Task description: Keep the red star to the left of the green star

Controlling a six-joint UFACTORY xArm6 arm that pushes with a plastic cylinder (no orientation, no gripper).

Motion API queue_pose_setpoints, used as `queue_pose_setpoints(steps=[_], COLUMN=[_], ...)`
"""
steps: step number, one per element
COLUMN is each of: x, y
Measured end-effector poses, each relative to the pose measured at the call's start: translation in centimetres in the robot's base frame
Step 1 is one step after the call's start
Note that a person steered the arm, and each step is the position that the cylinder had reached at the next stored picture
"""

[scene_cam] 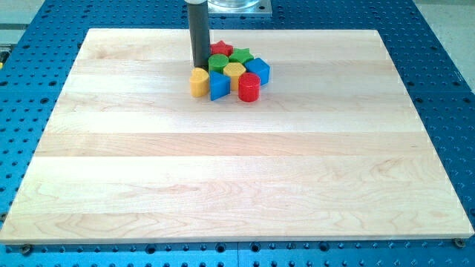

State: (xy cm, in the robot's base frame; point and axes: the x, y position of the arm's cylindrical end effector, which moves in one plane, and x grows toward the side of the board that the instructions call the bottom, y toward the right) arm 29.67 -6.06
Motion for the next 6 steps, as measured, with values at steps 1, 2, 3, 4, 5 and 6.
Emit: queue_pose_setpoints(steps=[1, 2, 3, 4, 5, 6], x=[-1.4, -6.7, -5.9, -1.4, -3.7, -3.5], y=[-3.5, -0.8, 4.1, 4.1, 4.2, 6.2])
